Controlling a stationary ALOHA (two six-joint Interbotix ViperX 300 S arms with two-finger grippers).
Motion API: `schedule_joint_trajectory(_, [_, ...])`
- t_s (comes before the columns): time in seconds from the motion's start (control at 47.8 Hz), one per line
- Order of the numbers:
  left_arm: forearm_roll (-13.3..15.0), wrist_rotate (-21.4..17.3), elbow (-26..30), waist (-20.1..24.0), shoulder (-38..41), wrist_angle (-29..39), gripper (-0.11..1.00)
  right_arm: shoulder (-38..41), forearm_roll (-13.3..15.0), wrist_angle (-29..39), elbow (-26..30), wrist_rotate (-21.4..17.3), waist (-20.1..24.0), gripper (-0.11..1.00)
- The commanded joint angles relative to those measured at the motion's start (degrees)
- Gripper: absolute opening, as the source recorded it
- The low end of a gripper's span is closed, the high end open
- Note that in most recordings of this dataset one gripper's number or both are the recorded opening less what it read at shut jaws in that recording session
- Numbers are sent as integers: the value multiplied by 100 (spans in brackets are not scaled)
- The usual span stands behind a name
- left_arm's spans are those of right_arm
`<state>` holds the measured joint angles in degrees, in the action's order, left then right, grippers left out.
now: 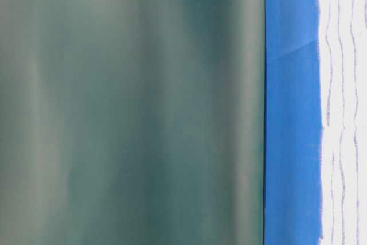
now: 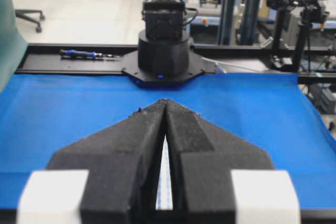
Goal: Fold the blue towel.
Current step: 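Move both grippers to the towel's top corners and grasp them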
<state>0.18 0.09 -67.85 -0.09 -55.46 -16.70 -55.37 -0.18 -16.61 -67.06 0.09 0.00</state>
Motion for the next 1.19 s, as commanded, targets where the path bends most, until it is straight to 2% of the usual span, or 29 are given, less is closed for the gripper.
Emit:
schedule_joint_trajectory(0.0, [70, 53, 132, -44, 88, 149, 0, 88, 9, -26, 114, -9, -62, 0])
schedule_joint_trajectory(0.105, [70, 26, 114, 26, 105, 237, 0, 211, 0, 404, 255, -35, -264, -6])
schedule_joint_trajectory(0.23, [79, 88, 70, 343, 246, 316, 0, 422, -35, 879, 334, -53, -650, -6])
schedule_joint_trajectory(0.418, [88, 97, -9, 800, 650, 501, 0, 923, -141, 993, 281, -97, -1266, -6])
schedule_joint_trajectory(0.523, [88, 105, -79, 1037, 914, 536, 0, 1266, -149, 1011, 281, -105, -1512, -3])
schedule_joint_trajectory(0.628, [88, 105, -158, 1266, 1230, 536, 1, 1696, -176, 1020, 281, -105, -1740, 7])
schedule_joint_trajectory(0.67, [88, 105, -185, 1345, 1362, 536, 5, 1925, -185, 984, 281, -105, -1854, 13])
schedule_joint_trajectory(0.753, [88, 105, -229, 1485, 1626, 536, 21, 2285, -193, 932, 272, -105, -2004, 33])
schedule_joint_trajectory(0.879, [97, 114, -264, 1740, 2074, 527, 57, 2777, -202, 747, 202, -105, -2180, 68])
schedule_joint_trajectory(0.921, [88, 114, -272, 1802, 2215, 501, 67, 2944, -193, 650, 176, -105, -2224, 75])
schedule_joint_trajectory(0.983, [97, 114, -290, 1881, 2426, 448, 74, 3208, -220, 439, 97, -105, -2320, 77])
schedule_joint_trajectory(1.172, [97, 114, -396, 2013, 3085, -9, 70, 3797, -325, -211, -123, -105, -2522, 73])
